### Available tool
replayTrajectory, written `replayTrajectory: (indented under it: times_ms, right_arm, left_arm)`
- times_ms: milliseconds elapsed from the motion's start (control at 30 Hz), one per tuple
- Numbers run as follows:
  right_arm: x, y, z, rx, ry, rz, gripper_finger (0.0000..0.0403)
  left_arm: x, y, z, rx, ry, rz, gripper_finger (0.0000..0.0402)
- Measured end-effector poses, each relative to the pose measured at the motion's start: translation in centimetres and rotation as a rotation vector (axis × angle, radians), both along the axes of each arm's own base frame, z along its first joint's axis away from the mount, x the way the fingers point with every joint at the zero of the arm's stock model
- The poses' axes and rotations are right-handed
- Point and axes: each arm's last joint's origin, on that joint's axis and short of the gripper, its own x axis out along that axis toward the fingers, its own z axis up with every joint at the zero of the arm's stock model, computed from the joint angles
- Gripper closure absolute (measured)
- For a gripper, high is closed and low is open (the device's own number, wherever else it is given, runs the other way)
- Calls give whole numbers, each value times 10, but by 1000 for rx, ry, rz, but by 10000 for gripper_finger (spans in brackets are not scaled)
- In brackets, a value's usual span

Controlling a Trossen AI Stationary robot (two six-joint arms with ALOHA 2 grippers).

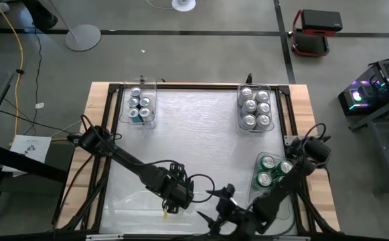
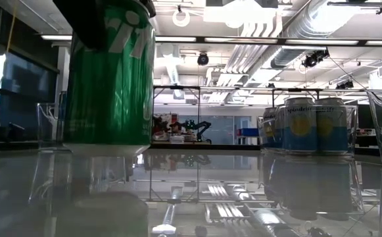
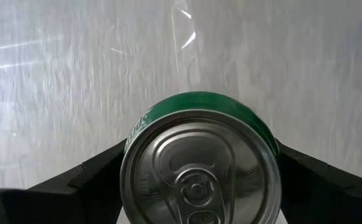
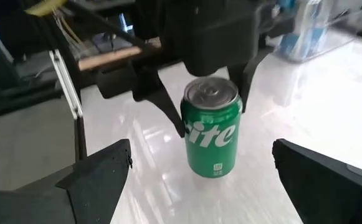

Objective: Sort soda cans
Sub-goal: Put the green soda can into the bottom transparent bin

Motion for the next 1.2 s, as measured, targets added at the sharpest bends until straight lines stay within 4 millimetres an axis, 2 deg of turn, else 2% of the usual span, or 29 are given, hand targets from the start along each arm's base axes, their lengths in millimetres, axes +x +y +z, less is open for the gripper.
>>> replayTrajectory:
  times_ms: [200,433,533,733,833,933,1033,1200]
  right_arm:
    - [12,-8,-5,31,40,29,22]
    - [13,-7,-5,38,39,31,22]
    - [13,-7,-7,34,41,32,22]
    - [25,-13,-22,-8,72,17,22]
    - [38,-23,-22,8,79,35,22]
    - [55,-33,-16,4,68,128,22]
    - [73,-45,-5,-28,66,245,22]
    - [98,-71,20,-94,127,360,22]
  left_arm:
    - [0,0,-2,6,5,-8,63]
    - [0,0,-1,9,8,-3,50]
    - [-6,0,0,26,40,17,48]
    - [-36,-5,25,113,16,81,48]
    - [-55,-12,40,151,-39,125,48]
    - [-79,-19,53,198,-109,185,48]
    - [-101,-24,52,173,-156,234,48]
    - [-136,-21,30,101,-201,338,48]
